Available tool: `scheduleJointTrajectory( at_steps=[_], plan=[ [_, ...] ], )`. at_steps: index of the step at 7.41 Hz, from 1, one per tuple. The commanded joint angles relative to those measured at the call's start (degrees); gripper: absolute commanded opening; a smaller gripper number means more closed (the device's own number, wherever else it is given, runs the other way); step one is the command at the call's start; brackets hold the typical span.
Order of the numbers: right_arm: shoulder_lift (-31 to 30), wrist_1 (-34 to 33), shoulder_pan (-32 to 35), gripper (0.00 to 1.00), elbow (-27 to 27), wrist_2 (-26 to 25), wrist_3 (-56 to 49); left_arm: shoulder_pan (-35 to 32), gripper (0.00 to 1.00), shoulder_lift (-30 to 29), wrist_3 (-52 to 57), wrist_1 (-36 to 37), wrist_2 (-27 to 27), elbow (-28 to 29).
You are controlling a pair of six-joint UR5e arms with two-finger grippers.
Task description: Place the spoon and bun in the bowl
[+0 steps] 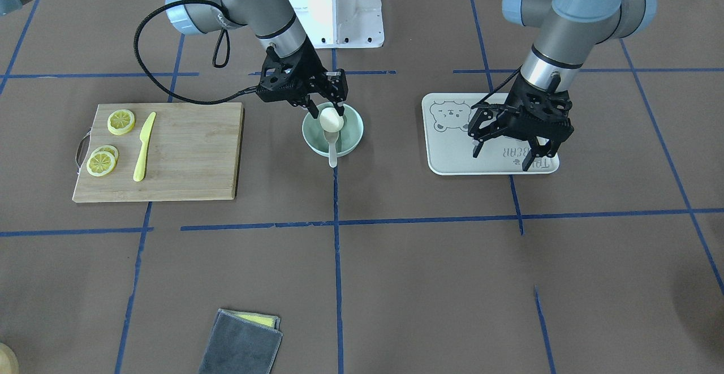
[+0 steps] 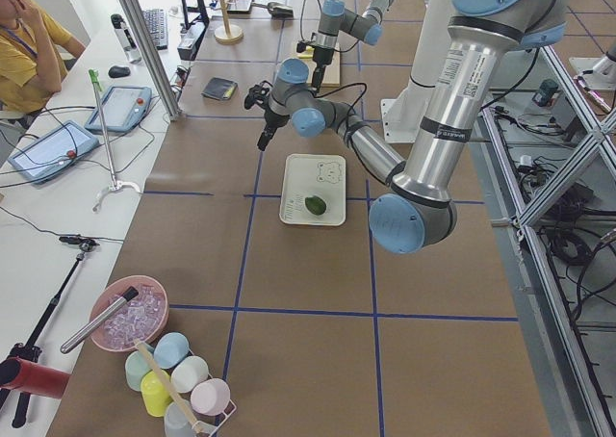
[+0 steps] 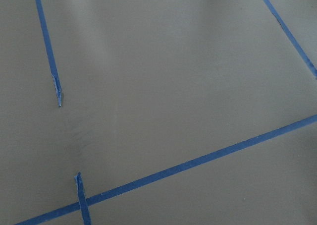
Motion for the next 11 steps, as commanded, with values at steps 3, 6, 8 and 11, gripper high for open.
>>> scheduleJointTrajectory(
  at_steps=[3,6,8,11],
  plan=[
    [-16.63,-0.31,17.72,1.00,4.49,18.54,-18.37,-7.58,0.99,5.71,13.24,-0.42,-6.15,0.59],
    [-25.89,-2.40,32.16,1.00,3.27,28.70,-42.02,-20.78,1.00,13.79,17.70,-0.59,-25.01,4.61],
    [-26.09,-11.33,38.41,1.00,3.18,31.09,-53.97,-27.80,1.00,19.75,28.87,-2.95,-26.20,6.56],
    [-29.68,-21.13,50.79,1.00,1.35,31.53,-78.75,-32.31,1.00,20.05,31.42,-3.15,-33.18,9.02]
  ],
)
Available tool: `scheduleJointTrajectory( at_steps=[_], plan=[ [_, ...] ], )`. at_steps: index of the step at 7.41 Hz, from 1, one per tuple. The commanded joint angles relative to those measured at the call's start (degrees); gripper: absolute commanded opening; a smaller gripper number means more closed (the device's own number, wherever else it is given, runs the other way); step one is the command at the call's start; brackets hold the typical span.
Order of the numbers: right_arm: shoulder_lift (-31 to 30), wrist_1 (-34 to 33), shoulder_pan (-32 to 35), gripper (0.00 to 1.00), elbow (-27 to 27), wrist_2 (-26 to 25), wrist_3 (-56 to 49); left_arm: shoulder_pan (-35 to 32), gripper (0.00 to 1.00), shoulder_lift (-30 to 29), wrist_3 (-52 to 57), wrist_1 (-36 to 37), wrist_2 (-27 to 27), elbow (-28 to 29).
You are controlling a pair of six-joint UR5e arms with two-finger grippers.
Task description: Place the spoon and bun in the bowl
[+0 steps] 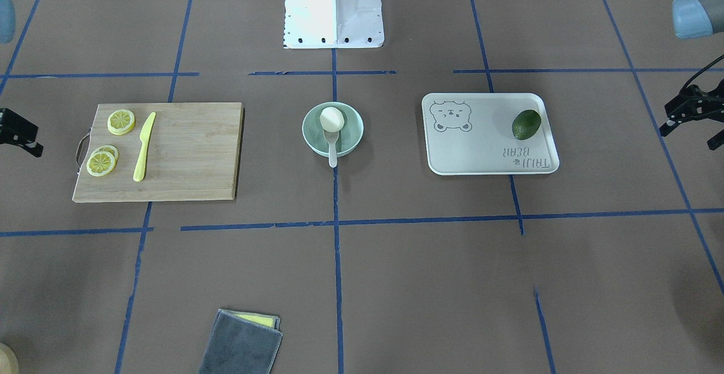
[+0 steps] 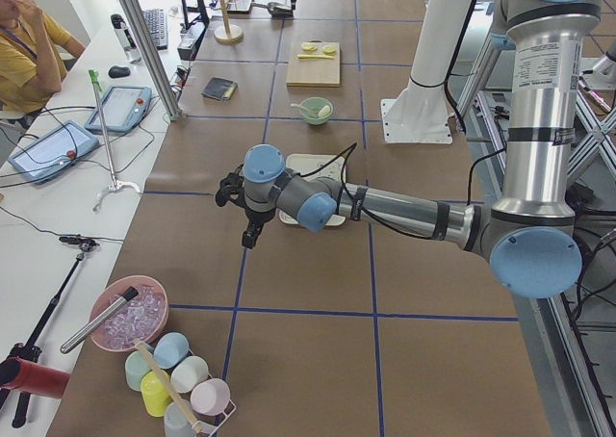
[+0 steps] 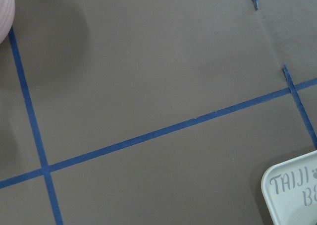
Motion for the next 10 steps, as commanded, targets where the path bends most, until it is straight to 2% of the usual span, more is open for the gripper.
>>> scheduleJointTrajectory(
  at_steps=[1,2,4,6,7,8,9,10],
  plan=[
    [-2.15,-2.52,7.56,1.00,-5.42,3.34,-13.51,-4.61,1.00,0.40,0.69,0.52,-4.68,0.95],
    [-2.16,-2.25,8.63,1.00,-8.42,4.50,-16.94,-4.90,1.00,3.01,1.04,0.35,-4.42,0.51],
    [-1.89,-2.34,11.53,1.00,-9.94,4.86,-18.03,-4.64,1.00,3.56,1.13,0.17,-3.80,0.24],
    [-2.68,-2.16,11.72,1.00,-10.90,4.60,-17.69,-4.55,1.00,4.61,1.13,2.44,-3.89,1.82],
    [-2.60,-2.16,11.72,1.00,-11.00,4.43,-17.77,-4.73,1.00,3.48,1.13,11.07,-3.80,1.05],
    [-2.42,-2.16,11.63,1.00,-11.09,4.25,-17.86,-5.08,1.00,3.39,1.65,16.73,-2.49,0.69],
    [-2.42,-2.16,11.72,1.00,-11.18,4.42,-17.95,-6.04,1.00,3.39,7.49,17.66,-1.61,0.77],
    [-2.42,-2.08,11.72,1.00,-11.09,4.34,-18.12,-6.74,1.00,3.30,8.68,19.32,-1.51,0.60]
  ],
)
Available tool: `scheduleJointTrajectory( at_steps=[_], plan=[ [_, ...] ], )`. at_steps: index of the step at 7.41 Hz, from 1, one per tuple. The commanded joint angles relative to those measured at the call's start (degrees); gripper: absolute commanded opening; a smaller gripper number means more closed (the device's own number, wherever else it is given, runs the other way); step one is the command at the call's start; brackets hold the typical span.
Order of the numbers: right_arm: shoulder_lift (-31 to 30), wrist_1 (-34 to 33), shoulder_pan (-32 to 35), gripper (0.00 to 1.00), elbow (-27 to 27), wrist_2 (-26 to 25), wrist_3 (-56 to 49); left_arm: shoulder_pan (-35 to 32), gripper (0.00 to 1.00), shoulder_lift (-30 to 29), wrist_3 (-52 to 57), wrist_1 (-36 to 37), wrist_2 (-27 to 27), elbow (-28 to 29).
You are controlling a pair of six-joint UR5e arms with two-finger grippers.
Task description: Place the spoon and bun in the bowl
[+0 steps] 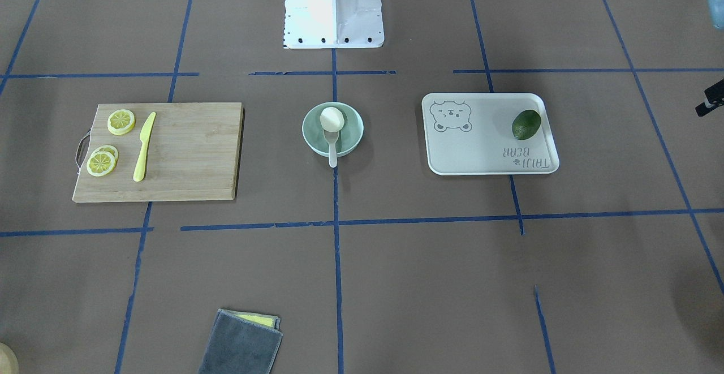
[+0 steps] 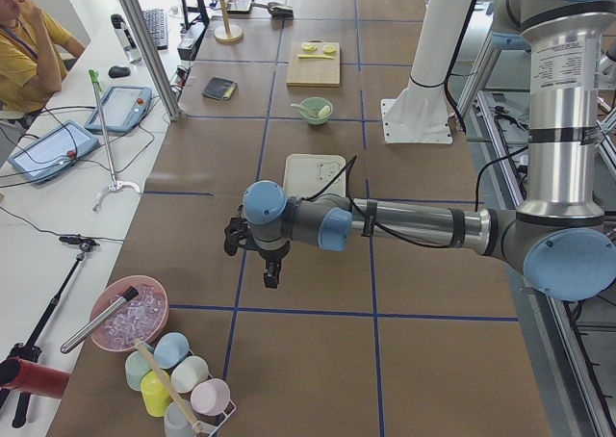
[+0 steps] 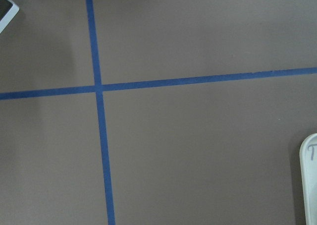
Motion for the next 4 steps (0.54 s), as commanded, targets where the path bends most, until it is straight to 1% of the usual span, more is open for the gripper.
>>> scheduleJointTrajectory(
  at_steps=[1,2,3,4],
  plan=[
    [-0.14,0.07,0.03,1.00,0.17,-0.04,-0.35,-1.00,1.00,-0.12,3.23,2.57,0.71,-0.34],
    [0.03,0.15,0.03,1.00,0.35,-0.39,-0.61,-1.09,1.00,-0.12,4.36,2.39,1.06,-0.77],
    [0.12,0.07,0.03,1.00,0.35,-0.57,-3.14,-1.44,1.00,-0.29,7.86,2.74,1.93,-0.87],
    [-0.14,-0.02,0.03,1.00,-0.17,-0.83,-4.64,-1.79,1.00,-0.29,8.15,2.65,2.12,-0.78]
  ],
)
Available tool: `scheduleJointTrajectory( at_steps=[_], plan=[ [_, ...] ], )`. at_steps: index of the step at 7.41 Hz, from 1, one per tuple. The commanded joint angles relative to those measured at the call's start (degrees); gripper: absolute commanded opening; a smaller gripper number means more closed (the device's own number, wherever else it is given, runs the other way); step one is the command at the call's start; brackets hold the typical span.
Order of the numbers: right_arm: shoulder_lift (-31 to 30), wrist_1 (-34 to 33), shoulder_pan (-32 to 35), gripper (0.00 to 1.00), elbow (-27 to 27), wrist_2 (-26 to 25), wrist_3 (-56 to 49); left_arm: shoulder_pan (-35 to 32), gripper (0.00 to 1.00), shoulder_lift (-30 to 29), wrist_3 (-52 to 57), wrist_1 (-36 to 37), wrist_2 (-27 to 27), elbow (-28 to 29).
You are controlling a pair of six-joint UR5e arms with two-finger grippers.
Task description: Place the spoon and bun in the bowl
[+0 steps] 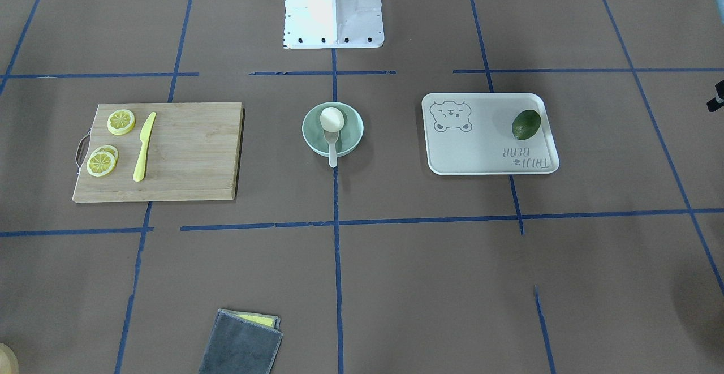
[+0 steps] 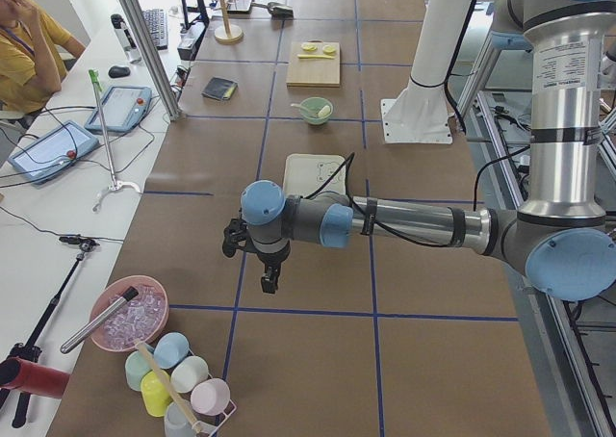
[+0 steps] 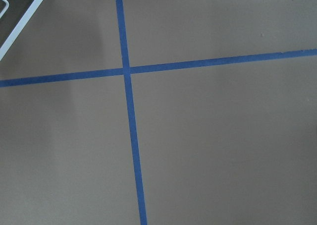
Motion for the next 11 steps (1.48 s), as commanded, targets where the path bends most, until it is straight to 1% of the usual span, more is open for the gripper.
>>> scheduleJointTrajectory(
  at_steps=[1,2,3,5,7,9,10,11],
  plan=[
    [-0.14,-0.09,0.18,1.00,0.16,-0.48,-2.16,-0.59,1.00,-0.32,3.77,-0.02,2.40,0.75],
    [-0.32,-0.09,0.44,1.00,0.33,-0.48,-2.17,-1.55,1.00,-1.89,6.41,0.41,3.47,1.46],
    [-0.84,0.00,0.44,1.00,0.68,-0.31,-2.08,-2.60,1.00,-1.91,6.52,0.51,3.48,1.73],
    [-0.58,0.00,0.44,1.00,-0.01,-0.40,-2.17,-2.53,1.00,-2.08,6.26,0.95,3.13,2.08],
    [-1.28,0.00,0.44,1.00,-0.01,-0.39,-2.17,-2.52,1.00,-2.26,6.08,1.03,3.04,1.12],
    [-1.37,-0.09,0.62,1.00,1.73,-0.48,-2.08,-2.44,1.00,-2.52,5.99,0.68,2.86,2.07],
    [-1.20,-0.09,0.62,1.00,0.96,-0.22,-1.99,-2.61,1.00,-1.74,5.91,1.12,2.43,0.51],
    [-2.16,0.00,0.62,1.00,1.56,-0.05,-1.82,-2.53,1.00,-1.91,5.91,1.12,1.90,1.11]
  ],
)
